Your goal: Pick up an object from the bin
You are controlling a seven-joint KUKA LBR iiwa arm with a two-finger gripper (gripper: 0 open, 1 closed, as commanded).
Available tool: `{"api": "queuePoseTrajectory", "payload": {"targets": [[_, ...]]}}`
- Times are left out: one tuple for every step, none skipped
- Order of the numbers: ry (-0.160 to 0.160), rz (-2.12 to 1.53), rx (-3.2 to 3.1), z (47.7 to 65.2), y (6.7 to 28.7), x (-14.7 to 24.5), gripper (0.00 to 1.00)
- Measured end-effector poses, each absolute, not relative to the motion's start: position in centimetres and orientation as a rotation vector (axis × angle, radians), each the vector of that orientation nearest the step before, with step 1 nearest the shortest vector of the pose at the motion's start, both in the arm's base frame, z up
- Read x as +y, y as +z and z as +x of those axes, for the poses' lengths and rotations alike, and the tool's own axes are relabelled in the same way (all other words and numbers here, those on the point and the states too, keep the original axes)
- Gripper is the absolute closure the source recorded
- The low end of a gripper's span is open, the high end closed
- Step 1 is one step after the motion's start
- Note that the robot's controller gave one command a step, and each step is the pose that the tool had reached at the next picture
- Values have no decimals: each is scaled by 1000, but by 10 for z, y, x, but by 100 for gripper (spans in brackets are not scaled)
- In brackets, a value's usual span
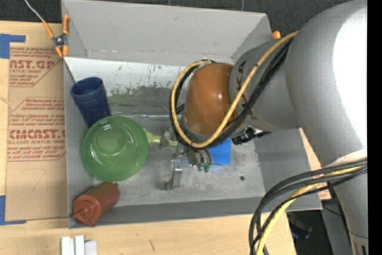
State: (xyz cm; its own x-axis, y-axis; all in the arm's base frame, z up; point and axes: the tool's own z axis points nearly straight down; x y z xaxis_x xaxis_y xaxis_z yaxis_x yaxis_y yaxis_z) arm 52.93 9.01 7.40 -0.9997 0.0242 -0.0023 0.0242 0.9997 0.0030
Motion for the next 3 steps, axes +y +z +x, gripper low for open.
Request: {"api": "queuePoseTrajectory", "payload": {"targets": [[3,218,3144,550,142,63,0],[0,161,3135,572,127,-7,0],[5,-271,3135,581,81,9,0]]}}
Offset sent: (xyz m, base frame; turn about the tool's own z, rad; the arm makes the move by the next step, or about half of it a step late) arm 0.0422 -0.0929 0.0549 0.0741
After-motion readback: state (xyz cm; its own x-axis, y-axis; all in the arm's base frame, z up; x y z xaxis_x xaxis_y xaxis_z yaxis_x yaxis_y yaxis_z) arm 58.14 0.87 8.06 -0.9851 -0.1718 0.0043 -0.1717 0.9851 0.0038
